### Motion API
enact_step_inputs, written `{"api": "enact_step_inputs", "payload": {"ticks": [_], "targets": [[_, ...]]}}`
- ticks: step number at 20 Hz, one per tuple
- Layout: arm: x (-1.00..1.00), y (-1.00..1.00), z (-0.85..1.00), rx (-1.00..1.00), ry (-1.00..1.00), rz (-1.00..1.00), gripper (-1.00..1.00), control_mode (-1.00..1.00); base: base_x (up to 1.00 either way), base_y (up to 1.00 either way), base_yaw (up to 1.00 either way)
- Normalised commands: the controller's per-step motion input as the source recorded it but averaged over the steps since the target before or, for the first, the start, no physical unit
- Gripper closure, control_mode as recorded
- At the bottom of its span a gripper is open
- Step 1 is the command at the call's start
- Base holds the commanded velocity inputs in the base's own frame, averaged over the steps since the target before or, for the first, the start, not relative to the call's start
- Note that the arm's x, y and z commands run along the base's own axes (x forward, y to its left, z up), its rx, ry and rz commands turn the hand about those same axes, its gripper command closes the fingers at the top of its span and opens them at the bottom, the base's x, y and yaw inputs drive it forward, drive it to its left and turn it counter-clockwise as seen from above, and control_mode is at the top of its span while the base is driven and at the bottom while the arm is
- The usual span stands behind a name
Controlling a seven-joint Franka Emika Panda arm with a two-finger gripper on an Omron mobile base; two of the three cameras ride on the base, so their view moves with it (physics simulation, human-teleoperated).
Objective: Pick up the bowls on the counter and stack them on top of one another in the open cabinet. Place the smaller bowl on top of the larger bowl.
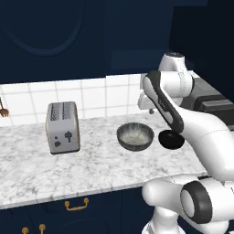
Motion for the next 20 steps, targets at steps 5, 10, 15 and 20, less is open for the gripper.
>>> {"api": "enact_step_inputs", "payload": {"ticks": [5,10,15,20], "targets": [[-0.57,0.0,-0.04,0.0,-0.07,0.0,-1.0,-1.0,0.0,0.0,0.0],[-0.67,0.0,-0.5,-0.02,0.0,-0.23,-1.0,-1.0,0.0,0.0,0.0],[-0.19,-0.14,-0.41,0.01,0.1,-0.4,-1.0,-1.0,0.0,0.0,0.0],[-0.09,-0.6,-0.28,0.09,0.01,-0.22,-1.0,-1.0,0.0,0.0,0.0]]}}
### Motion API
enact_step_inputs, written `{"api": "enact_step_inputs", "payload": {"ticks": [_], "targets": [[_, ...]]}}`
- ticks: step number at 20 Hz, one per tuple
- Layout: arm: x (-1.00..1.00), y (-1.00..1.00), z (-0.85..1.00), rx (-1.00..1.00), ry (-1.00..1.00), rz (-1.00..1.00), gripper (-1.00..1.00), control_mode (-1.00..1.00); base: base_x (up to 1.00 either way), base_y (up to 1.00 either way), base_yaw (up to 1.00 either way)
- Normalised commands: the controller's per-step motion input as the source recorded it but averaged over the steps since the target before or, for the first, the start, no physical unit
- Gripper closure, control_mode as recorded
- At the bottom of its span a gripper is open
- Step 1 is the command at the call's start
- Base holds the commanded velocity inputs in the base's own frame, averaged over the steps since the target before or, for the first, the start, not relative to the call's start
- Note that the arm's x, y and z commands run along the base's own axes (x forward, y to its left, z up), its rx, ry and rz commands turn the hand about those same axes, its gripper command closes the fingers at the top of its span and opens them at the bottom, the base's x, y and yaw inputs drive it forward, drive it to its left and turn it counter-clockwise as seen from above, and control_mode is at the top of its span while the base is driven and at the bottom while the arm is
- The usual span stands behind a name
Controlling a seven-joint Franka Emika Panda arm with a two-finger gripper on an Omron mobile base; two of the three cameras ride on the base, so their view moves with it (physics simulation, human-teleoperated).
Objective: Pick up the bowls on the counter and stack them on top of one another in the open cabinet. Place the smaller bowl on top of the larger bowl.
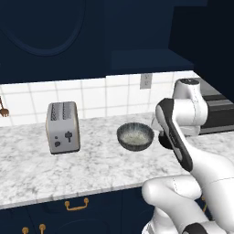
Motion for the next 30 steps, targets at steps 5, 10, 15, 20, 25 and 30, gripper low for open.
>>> {"api": "enact_step_inputs", "payload": {"ticks": [5,10,15,20,25,30], "targets": [[0.1,-0.4,-0.24,0.0,0.01,-0.15,-1.0,-1.0,0.0,0.0,0.0],[0.2,-0.36,-0.21,0.01,0.01,-0.06,-1.0,-1.0,0.0,0.0,0.0],[0.11,-0.35,-0.25,0.0,0.03,-0.07,-1.0,-1.0,0.0,0.0,0.0],[0.04,-0.36,-0.24,0.01,0.05,-0.07,-1.0,-1.0,0.0,0.0,0.0],[0.1,-0.15,-0.2,0.0,0.0,-0.12,-1.0,-1.0,0.0,0.0,0.0],[0.2,-0.28,-0.24,0.02,0.0,-0.1,-1.0,-1.0,0.0,0.0,0.0]]}}
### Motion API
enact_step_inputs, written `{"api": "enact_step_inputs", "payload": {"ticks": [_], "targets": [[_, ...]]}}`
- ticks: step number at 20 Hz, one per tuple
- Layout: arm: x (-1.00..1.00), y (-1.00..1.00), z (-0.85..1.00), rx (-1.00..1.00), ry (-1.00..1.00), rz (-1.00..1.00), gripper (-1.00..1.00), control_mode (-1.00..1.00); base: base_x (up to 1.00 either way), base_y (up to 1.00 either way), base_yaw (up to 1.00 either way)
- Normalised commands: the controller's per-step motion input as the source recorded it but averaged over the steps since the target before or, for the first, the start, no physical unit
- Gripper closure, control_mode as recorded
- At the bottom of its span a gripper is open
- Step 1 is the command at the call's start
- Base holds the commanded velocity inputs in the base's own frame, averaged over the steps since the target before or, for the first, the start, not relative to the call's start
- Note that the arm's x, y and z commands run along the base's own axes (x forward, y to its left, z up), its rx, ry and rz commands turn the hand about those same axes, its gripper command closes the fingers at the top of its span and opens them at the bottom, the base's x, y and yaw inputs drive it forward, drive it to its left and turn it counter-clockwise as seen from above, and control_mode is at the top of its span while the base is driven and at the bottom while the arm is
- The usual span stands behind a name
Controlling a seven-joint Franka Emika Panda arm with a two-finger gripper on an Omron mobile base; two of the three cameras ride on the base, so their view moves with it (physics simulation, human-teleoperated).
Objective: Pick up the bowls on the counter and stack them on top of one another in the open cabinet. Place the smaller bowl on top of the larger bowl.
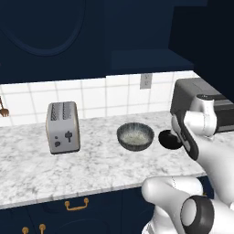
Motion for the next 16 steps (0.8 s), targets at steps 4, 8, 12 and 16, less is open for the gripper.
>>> {"api": "enact_step_inputs", "payload": {"ticks": [4,8,12,16], "targets": [[0.25,-0.2,-0.18,0.01,0.0,-0.07,-1.0,-1.0,0.0,0.0,0.0],[0.48,0.0,-0.24,0.0,0.0,-0.02,-1.0,-1.0,0.0,0.0,0.0],[0.52,0.0,-0.26,0.0,0.0,0.0,-1.0,-1.0,0.0,0.0,0.0],[0.27,-0.14,-0.29,0.05,0.0,0.0,-1.0,-1.0,0.0,0.0,0.0]]}}
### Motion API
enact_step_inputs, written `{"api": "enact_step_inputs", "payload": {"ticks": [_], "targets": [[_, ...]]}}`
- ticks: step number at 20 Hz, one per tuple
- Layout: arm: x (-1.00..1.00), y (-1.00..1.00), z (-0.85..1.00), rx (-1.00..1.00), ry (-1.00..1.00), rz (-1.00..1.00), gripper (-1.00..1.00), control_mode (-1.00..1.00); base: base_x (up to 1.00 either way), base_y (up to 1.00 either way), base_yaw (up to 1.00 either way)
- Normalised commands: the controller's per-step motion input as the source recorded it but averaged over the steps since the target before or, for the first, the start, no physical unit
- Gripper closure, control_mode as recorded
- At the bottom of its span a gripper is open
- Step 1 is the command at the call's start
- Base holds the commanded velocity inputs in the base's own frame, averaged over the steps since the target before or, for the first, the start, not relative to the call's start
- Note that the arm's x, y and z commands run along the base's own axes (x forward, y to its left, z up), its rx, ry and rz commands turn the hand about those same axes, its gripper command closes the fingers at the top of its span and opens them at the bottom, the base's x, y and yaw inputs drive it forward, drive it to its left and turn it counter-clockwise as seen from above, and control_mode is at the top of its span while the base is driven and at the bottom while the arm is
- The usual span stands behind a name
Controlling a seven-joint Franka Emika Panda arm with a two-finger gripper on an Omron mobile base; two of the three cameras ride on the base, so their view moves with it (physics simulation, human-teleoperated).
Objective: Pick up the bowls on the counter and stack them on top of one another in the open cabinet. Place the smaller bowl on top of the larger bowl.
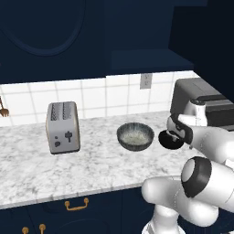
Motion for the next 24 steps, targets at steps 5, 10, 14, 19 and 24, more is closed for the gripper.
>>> {"api": "enact_step_inputs", "payload": {"ticks": [5,10,14,19,24], "targets": [[0.14,-0.23,-0.26,0.06,0.0,0.0,-1.0,-1.0,0.0,0.0,0.0],[0.3,-0.08,-0.27,0.0,0.0,0.0,-1.0,-1.0,0.0,0.0,0.0],[0.21,-0.01,-0.27,0.0,0.0,0.0,-1.0,-1.0,0.0,0.0,0.0],[0.26,0.0,-0.32,0.0,0.0,0.0,-1.0,-1.0,0.0,0.0,0.0],[0.27,-0.05,-0.18,0.0,0.0,0.0,-1.0,-1.0,0.0,0.0,0.0]]}}
